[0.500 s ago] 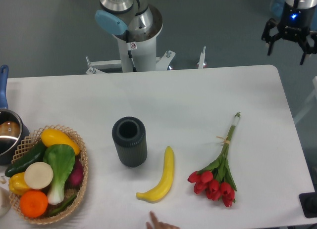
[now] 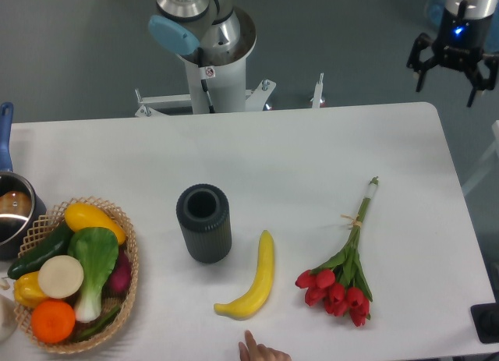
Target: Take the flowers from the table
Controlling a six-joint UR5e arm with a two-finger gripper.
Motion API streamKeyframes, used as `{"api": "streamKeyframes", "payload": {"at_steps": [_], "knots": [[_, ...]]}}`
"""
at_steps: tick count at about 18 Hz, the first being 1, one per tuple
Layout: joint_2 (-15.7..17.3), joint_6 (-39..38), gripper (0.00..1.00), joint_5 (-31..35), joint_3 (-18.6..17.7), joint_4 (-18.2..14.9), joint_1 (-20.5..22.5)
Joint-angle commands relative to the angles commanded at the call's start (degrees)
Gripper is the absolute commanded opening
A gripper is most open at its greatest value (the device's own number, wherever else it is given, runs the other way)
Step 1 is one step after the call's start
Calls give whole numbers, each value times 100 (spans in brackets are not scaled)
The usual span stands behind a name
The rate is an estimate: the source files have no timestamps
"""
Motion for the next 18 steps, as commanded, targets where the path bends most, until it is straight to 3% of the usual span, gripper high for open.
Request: {"api": "streamKeyframes", "payload": {"at_steps": [2, 7, 11, 18], "knots": [[0, -158, 100, -211, -97, 166, -9], [-131, -1677, 100, -590, -282, 930, -184], [-491, -2206, 100, -590, -230, 1467, -500], [-1159, -2391, 100, -852, 25, 1538, -922]]}}
